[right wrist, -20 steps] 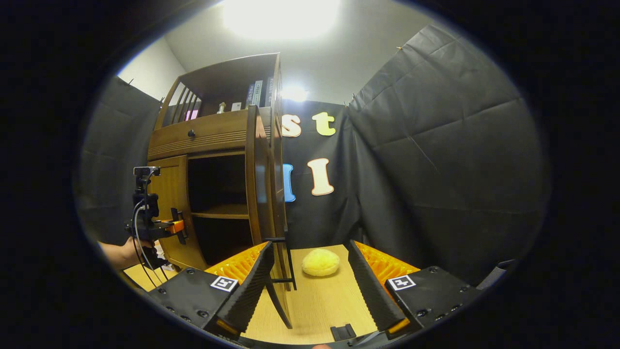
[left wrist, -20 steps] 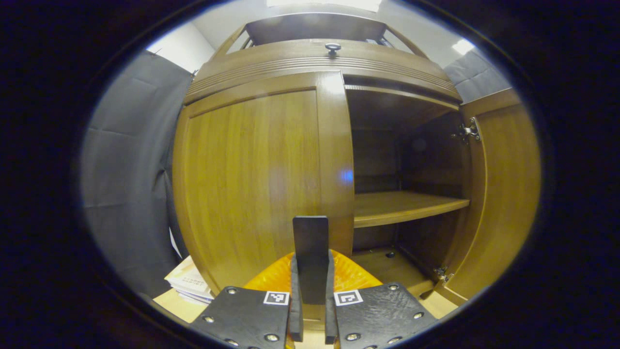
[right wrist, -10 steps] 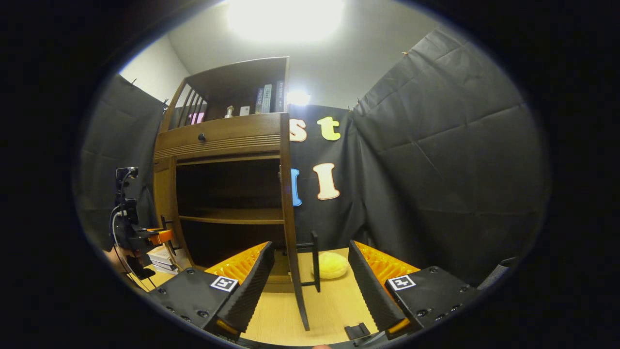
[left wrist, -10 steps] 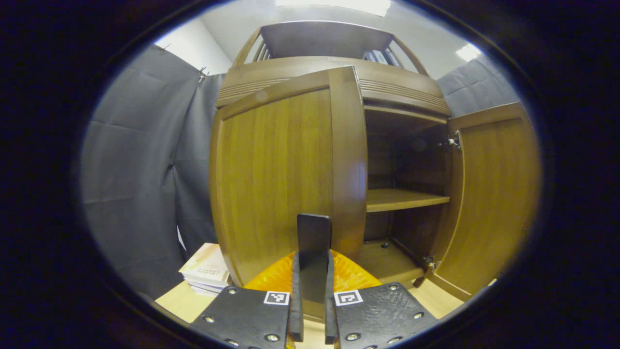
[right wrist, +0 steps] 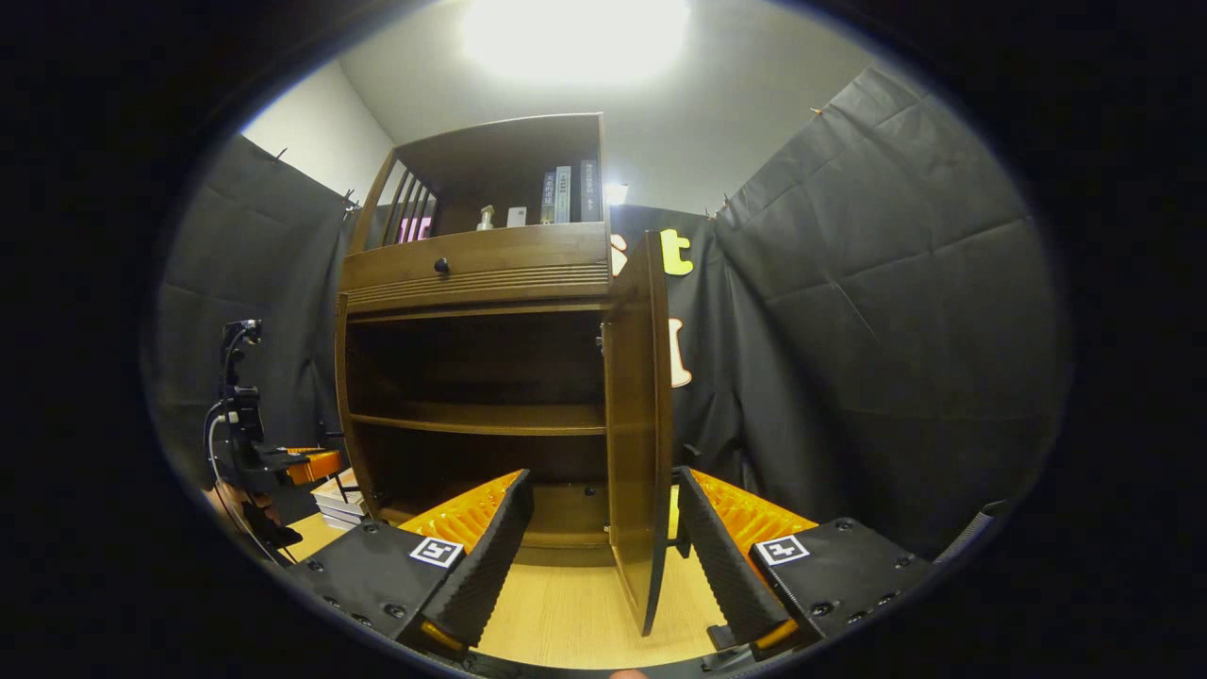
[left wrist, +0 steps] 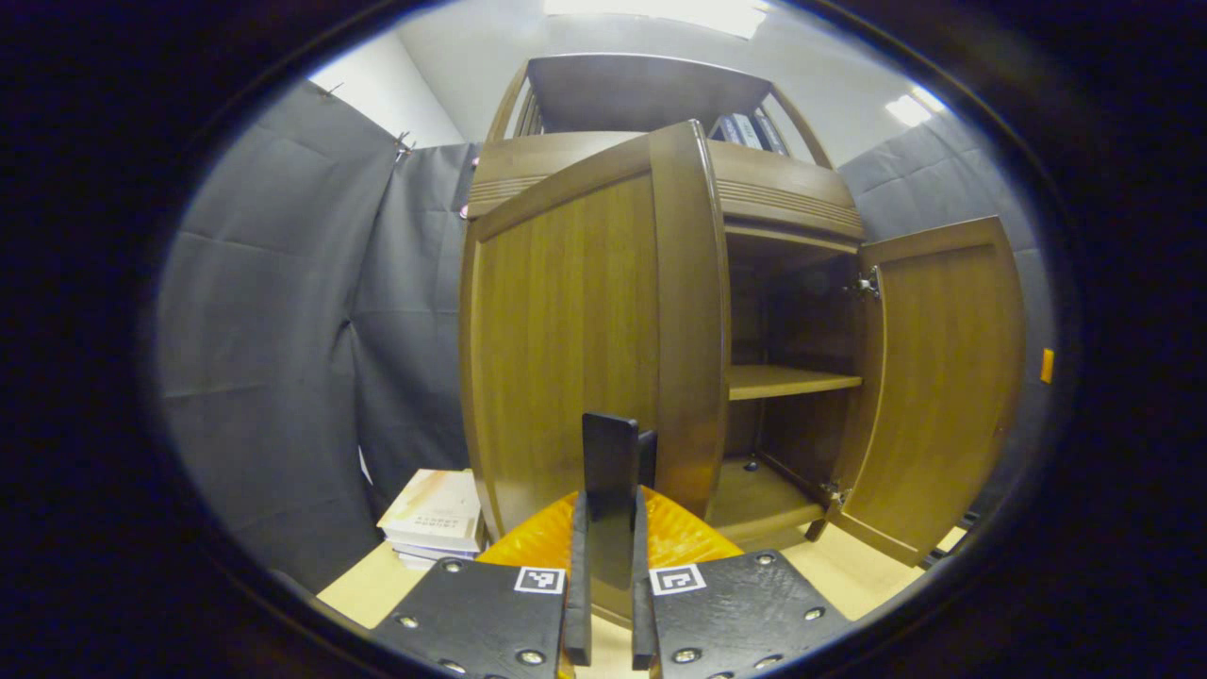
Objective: Open the right door of the double-door shoe cabinet with the right hand, and open the left door with the left hand.
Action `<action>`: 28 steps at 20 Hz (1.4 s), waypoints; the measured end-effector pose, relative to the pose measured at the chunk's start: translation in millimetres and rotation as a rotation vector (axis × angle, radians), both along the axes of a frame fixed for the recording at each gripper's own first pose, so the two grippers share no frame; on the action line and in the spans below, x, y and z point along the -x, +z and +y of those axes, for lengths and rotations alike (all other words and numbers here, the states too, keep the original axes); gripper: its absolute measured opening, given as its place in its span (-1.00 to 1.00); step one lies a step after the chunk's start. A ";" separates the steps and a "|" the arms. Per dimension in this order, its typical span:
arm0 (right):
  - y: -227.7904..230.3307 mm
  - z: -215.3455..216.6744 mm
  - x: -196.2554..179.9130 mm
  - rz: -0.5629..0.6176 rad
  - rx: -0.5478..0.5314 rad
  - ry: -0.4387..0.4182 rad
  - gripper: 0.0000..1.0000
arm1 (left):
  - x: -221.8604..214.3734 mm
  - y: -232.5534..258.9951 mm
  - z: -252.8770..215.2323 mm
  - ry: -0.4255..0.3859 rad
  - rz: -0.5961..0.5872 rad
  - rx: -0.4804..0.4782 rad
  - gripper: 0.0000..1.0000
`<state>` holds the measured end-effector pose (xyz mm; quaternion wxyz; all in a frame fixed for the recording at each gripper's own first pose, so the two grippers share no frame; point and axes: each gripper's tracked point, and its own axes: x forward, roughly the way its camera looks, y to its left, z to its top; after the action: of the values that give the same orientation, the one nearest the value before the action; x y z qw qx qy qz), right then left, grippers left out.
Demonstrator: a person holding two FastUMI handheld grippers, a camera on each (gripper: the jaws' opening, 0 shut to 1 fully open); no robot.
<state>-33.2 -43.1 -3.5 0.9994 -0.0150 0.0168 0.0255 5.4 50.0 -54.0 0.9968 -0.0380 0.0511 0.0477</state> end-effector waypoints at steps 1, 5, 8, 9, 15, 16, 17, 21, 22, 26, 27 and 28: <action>-1.4 3.2 3.4 0.002 0.005 0.003 1.00 | 4.0 0.3 3.8 0.003 0.000 0.002 -0.58; -5.8 12.5 15.5 0.017 0.004 0.012 0.93 | 17.0 -0.2 21.2 0.010 0.000 0.013 -0.64; -5.4 22.3 23.1 0.016 0.003 0.020 0.93 | 27.4 -0.7 31.5 0.022 -0.002 0.001 -0.58; -5.8 25.4 24.0 0.017 0.005 0.023 0.93 | 30.7 0.3 36.1 0.025 -0.004 -0.007 -0.58; -7.7 47.2 27.6 0.029 0.001 0.065 0.93 | 49.6 -1.1 71.3 0.072 -0.006 -0.002 -0.64; -6.6 50.3 27.7 0.027 0.000 0.070 0.93 | 53.3 -1.2 79.0 0.086 -0.007 -0.011 -0.67; -6.1 52.2 28.4 0.026 -0.001 0.075 0.93 | 56.5 -0.6 87.3 0.098 -0.007 -0.016 -0.70; -8.9 59.2 30.0 0.033 -0.001 0.089 0.93 | 77.6 8.6 127.7 0.182 -0.038 -0.065 -0.80; -8.5 61.4 30.0 0.034 -0.005 0.093 0.84 | 80.1 8.3 133.6 0.193 -0.039 -0.064 -0.80; -9.6 68.8 31.4 0.036 -0.019 0.108 0.93 | 101.4 12.0 164.1 0.254 -0.044 -0.084 -0.80; -10.6 69.9 33.2 0.036 -0.020 0.109 0.93 | 108.8 13.4 169.4 0.271 -0.048 -0.085 -0.80; -9.7 70.9 34.8 0.034 -0.022 0.110 0.93 | 115.7 14.8 175.8 0.286 -0.052 -0.083 -0.80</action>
<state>-68.0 27.8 -13.2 0.9962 -0.0046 0.0328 0.0810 -110.3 225.7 -39.2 0.9815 -0.0047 0.0174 0.1905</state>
